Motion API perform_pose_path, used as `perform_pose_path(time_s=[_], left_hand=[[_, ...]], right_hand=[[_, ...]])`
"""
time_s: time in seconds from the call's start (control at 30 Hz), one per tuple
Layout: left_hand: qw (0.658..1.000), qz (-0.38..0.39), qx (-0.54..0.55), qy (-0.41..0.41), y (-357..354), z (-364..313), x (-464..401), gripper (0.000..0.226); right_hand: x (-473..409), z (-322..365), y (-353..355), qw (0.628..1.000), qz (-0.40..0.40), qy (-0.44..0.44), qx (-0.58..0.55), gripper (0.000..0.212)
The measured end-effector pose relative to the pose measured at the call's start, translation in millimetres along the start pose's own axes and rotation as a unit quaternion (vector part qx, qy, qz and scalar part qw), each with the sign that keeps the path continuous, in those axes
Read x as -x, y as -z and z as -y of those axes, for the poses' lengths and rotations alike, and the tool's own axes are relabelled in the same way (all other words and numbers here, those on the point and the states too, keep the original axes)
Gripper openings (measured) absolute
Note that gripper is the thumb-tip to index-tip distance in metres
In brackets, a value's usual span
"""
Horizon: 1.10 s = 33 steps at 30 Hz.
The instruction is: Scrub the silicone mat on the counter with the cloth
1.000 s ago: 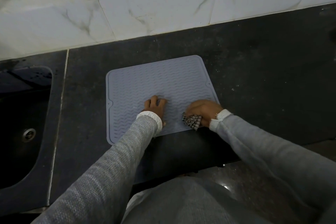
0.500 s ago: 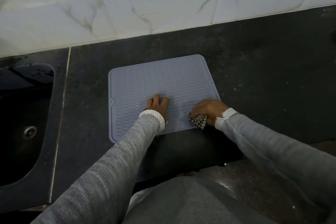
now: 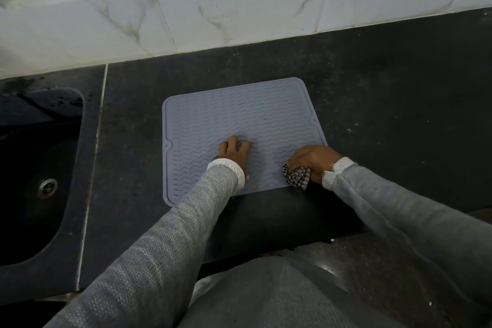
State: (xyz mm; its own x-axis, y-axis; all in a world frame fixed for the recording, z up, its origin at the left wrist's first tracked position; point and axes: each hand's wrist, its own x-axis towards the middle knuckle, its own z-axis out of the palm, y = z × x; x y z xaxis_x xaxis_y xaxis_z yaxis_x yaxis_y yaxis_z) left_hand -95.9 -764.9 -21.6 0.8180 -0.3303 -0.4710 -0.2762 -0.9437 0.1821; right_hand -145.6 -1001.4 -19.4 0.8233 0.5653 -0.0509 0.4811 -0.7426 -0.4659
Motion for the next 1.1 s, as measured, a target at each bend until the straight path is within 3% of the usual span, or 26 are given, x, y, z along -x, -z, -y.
perform_pose_path(time_s=[0.1, 0.23, 0.6, 0.7, 0.8, 0.9, 1.0, 1.1], left_hand=[[1.0, 0.003, -0.001, 0.004, 2, -2, 0, 0.085], [1.0, -0.012, 0.013, 0.015, 0, -2, -1, 0.078], [1.0, 0.013, -0.007, 0.006, 6, -2, 1, 0.087], [1.0, 0.01, -0.001, 0.009, 5, -3, 0, 0.086], [1.0, 0.006, 0.003, 0.01, 3, -2, -1, 0.085], [1.0, 0.005, -0.001, 0.006, 2, 0, 0, 0.087], [1.0, 0.001, -0.002, 0.002, 1, 1, 0, 0.087], [1.0, -0.003, -0.003, -0.01, 0, 2, 2, 0.086]], right_hand=[[-16, 17, -4, 0.999, -0.011, -0.015, -0.027, 0.025], [-45, 56, -27, 0.998, 0.015, 0.057, -0.003, 0.018], [-8, 2, 5, 0.999, 0.029, -0.018, 0.006, 0.024], [-29, 27, -7, 1.0, -0.002, 0.015, -0.001, 0.023], [-45, 47, -23, 0.996, 0.017, 0.075, 0.036, 0.02], [-31, 25, -12, 0.998, 0.03, 0.036, 0.047, 0.025], [-1, 5, 5, 0.998, -0.034, 0.039, 0.039, 0.022], [6, 3, 5, 0.997, -0.05, 0.022, 0.053, 0.026]])
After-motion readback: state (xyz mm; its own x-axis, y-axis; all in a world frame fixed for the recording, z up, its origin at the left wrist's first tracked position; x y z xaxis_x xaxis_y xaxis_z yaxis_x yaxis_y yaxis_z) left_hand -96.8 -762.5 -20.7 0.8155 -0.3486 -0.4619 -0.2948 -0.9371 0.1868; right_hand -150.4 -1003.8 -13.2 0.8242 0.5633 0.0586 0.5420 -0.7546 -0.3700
